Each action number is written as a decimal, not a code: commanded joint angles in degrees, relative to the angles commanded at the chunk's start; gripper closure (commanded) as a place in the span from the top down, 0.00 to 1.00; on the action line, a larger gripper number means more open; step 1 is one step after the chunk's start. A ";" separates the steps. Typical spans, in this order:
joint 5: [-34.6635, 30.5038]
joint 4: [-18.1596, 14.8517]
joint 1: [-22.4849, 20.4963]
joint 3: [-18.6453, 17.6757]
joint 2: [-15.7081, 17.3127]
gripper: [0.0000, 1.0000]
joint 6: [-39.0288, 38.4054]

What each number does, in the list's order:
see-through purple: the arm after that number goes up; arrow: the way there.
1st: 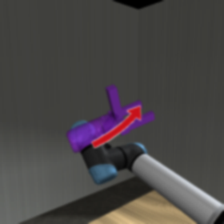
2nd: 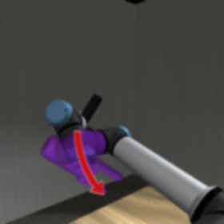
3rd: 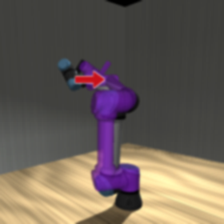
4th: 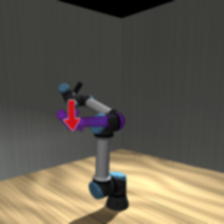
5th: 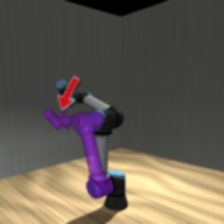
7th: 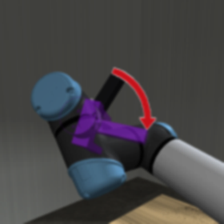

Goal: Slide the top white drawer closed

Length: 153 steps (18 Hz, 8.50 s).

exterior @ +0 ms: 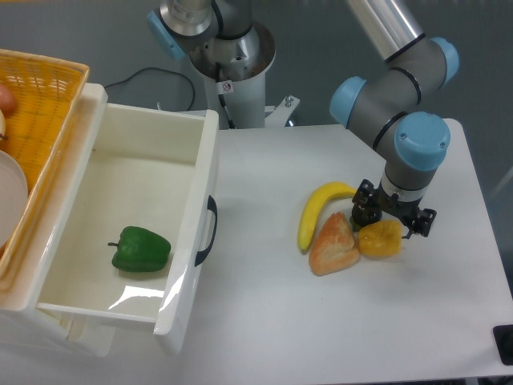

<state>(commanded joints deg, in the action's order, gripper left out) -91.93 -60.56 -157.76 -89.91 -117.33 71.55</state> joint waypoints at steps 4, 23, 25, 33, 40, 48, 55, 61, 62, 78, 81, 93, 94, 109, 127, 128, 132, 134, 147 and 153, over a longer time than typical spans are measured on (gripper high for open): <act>0.09 0.17 0.26 0.00 -0.09 1.00 0.26; 15.56 -2.11 5.44 4.13 1.05 1.00 -19.74; 15.03 -2.28 6.50 4.13 2.10 1.00 -25.73; 20.47 -4.13 8.43 1.85 5.45 0.27 -30.15; 23.03 -8.69 12.48 -0.97 6.24 0.03 -30.59; 26.54 -15.38 13.62 -0.97 8.00 0.03 -30.33; 29.09 -19.59 13.97 -0.97 9.31 0.03 -29.97; 30.14 -20.65 14.41 -0.97 9.67 0.03 -29.97; 30.67 -20.92 14.41 -0.97 10.10 0.03 -29.97; 32.96 -22.33 16.17 -0.97 11.25 0.03 -29.89; 33.05 -22.41 16.35 -1.14 11.60 0.03 -29.97; 33.57 -24.00 19.42 -1.41 12.22 0.04 -30.15; 33.57 -24.00 19.60 -1.41 12.22 0.04 -30.32; 35.33 -23.82 23.73 -1.49 12.22 0.07 -30.59; 36.74 -23.29 27.51 -3.16 12.04 0.08 -30.59; 36.74 -23.29 27.86 -3.16 12.13 0.08 -30.59; 36.82 -23.29 28.30 -3.16 12.22 0.09 -30.59; 36.83 -23.29 28.91 -3.16 12.22 0.09 -30.59; 36.74 -23.20 26.47 -3.08 12.13 0.30 -31.03; 34.38 -21.02 18.21 0.08 11.25 1.00 -30.24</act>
<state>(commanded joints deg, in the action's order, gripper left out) -57.56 -81.58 -139.56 -89.83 -106.08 41.31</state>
